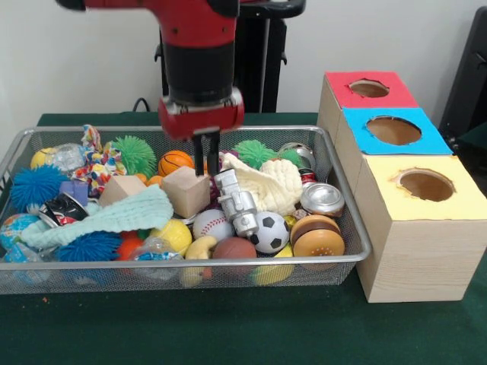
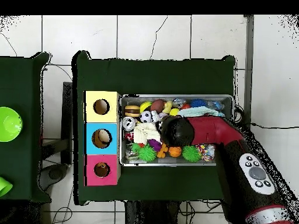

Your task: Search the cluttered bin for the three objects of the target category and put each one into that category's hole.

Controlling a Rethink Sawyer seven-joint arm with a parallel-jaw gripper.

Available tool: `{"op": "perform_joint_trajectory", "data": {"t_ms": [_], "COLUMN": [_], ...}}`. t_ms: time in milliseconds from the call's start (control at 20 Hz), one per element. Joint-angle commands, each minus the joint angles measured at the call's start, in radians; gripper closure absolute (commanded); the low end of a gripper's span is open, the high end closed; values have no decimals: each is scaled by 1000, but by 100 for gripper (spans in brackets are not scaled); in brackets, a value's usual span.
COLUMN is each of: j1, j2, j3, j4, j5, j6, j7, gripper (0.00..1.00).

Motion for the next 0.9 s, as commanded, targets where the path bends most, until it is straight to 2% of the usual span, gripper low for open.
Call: {"op": "perform_joint_trajectory", "data": {"t_ms": [50,200,250,350,500,750,900], "j1": [11,-21,-29,-39,-46,-11,2], "j2": [-237,-216,-206,-200,-155,5,54], "j3": [54,87,90,95,87,10,-17], "j4": [130,156,164,181,166,122,107], "j5": [147,127,117,86,23,-73,-88], "j6": [261,139,96,2,-90,-268,-314], "j7": [-15,-31,-36,-26,-31,38,56], "gripper": [100,100,0,0,0,0,0]}}
